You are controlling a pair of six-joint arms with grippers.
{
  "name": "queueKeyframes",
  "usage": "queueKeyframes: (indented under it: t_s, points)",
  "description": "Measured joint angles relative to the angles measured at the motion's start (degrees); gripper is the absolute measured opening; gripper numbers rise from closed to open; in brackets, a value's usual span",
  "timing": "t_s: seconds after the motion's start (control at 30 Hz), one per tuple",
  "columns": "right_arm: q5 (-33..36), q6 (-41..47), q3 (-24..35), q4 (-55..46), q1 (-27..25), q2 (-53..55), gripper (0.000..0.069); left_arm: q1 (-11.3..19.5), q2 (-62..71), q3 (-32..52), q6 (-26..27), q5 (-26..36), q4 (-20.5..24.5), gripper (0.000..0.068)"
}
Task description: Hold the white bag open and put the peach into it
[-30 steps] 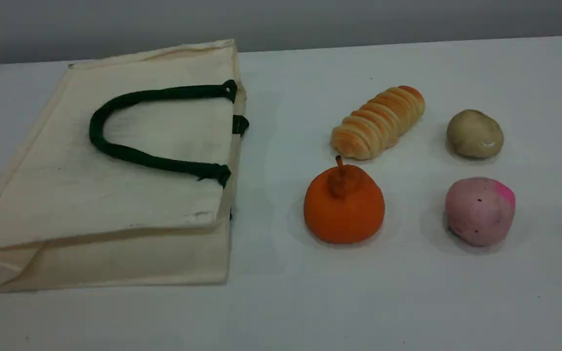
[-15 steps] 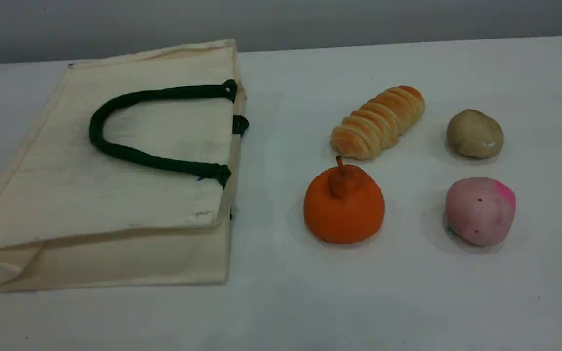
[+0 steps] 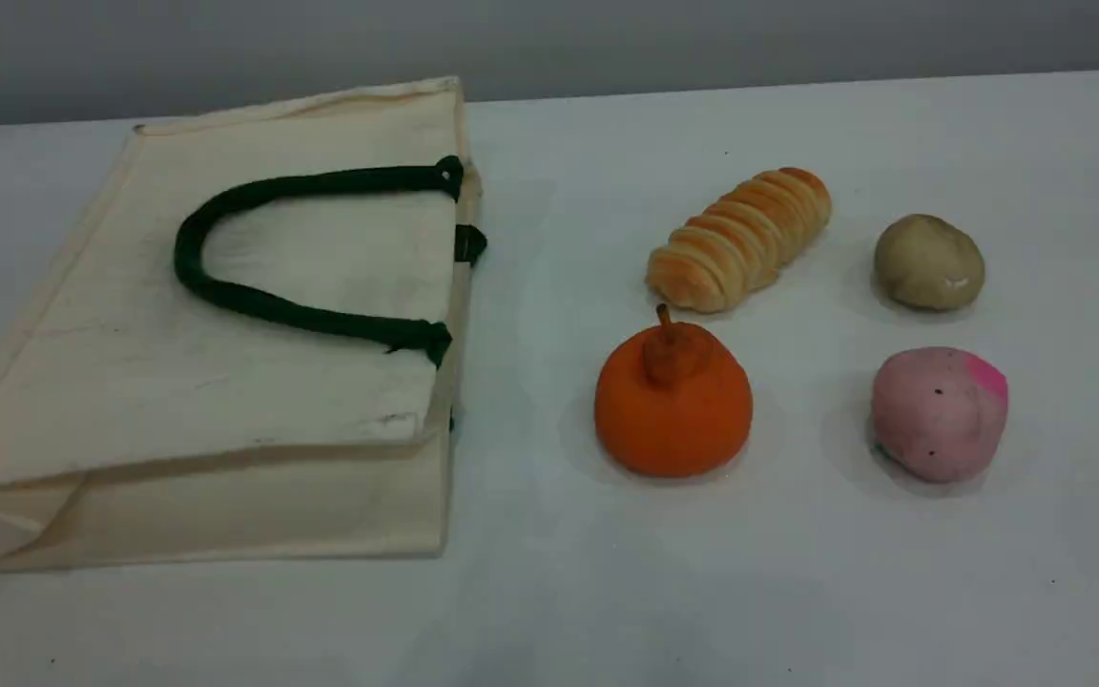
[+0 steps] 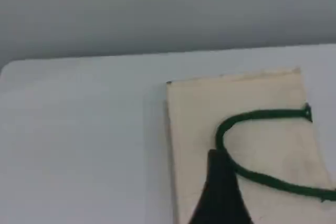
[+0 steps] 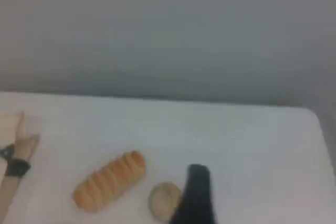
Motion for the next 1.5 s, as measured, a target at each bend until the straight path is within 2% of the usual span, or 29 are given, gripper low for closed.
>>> queueKeyframes:
  t_s: [0.1,0.23,0.37,0.53,0.8,1.07,1.23,1.5]
  points:
    - [-2.7,0.5,0.0,0.6,0.0,0.0,0.0639,0.0,1.7,0.0,0.0,-0.2,-3.0,0.0489]
    - [-4.6,0.6,0.0,0.6,0.0,1.8,0.0598,0.0,6.1,-1.3,0.0,-1.2,-6.3,0.0491]
    - [-6.4,0.6,0.0,1.0,0.0,6.4,0.0573,-0.2,13.4,-4.8,0.1,-1.2,-6.6,0.0491]
    - [-8.3,0.5,0.0,1.8,0.0,13.8,0.0571,-3.3,24.6,-10.4,0.1,0.9,-6.3,0.0491]
    - [-7.9,0.5,0.0,1.8,0.0,23.1,0.0571,-3.5,41.8,-16.2,-1.6,1.2,-6.2,0.0491]
    - [-7.4,0.5,0.0,1.9,0.0,23.3,0.0571,-3.5,55.4,-19.4,-2.8,0.2,-6.3,0.0491]
    - [-10.2,0.5,0.0,2.0,0.0,23.3,0.0570,-3.5,62.5,-19.5,-3.3,-0.3,-6.4,0.0491]
    - [-10.5,0.5,0.0,2.0,0.0,23.3,0.0570,-4.0,69.7,-19.5,-3.1,-2.9,-6.4,0.0491]
